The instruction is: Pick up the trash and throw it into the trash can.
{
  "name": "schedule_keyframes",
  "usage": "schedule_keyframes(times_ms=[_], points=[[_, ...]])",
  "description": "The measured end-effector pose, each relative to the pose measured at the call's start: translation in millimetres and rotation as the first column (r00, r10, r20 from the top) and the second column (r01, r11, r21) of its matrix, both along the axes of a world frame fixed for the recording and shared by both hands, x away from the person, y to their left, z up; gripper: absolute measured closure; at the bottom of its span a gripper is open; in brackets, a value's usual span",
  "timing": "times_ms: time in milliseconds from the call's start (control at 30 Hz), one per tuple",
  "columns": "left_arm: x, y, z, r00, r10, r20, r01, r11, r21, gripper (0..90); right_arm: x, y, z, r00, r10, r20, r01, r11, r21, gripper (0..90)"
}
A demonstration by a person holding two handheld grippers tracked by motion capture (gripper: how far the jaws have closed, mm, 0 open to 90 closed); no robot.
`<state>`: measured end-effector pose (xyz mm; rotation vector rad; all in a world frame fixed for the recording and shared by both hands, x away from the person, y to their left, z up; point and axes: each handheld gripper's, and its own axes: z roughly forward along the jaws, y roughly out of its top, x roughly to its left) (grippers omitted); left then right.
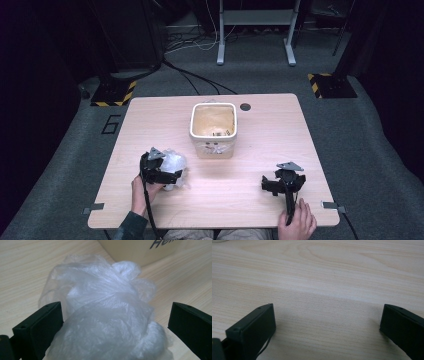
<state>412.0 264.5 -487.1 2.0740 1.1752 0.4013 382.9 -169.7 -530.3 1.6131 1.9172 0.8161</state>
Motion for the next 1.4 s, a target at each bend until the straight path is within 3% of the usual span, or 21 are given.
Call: schedule_keyframes(times_ms=[167,300,400,733,1133,1200,1400], points=[[7.2,-3.8,-11.1,0.9992,0.009,-0.039,-0.008,0.9997,0.022,0.0,0.0,0.0,0.0,1.0,0.0,0.0,0.0,1.0,0.0,0.0],[7.7,-4.3,-17.8,0.9995,0.013,-0.03,-0.012,0.9997,0.019,9.8,0.0,0.1,0.0,1.0,0.0,0.0,0.0,1.0,0.001,0.0],[6.3,-2.5,-18.9,0.9997,0.012,-0.019,-0.012,0.9999,-0.008,15.7,0.0,0.0,0.0,1.0,0.0,0.0,0.0,1.0,0.001,0.0],[4.0,1.4,-17.4,0.9999,0.009,0.004,-0.009,0.9991,-0.042,22.8,0.0,0.1,0.0,1.0,0.0,0.0,0.0,1.0,0.001,0.0],[-1.4,4.9,-9.5,0.9994,0.004,0.035,-0.003,0.9995,-0.031,24.3,0.0,0.1,0.0,1.0,0.0,0.0,0.0,1.0,0.001,0.0],[-2.2,6.6,-6.8,0.999,0.013,0.042,-0.011,0.9988,-0.047,24.3,0.0,0.0,0.0,1.0,0.0,0.0,0.0,1.0,0.0,0.0],[-3.0,8.3,-1.7,0.9986,0.015,0.051,-0.013,0.9989,-0.045,24.3,0.0,0.0,0.0,1.0,0.0,0.0,0.0,1.0,0.0,0.0]])
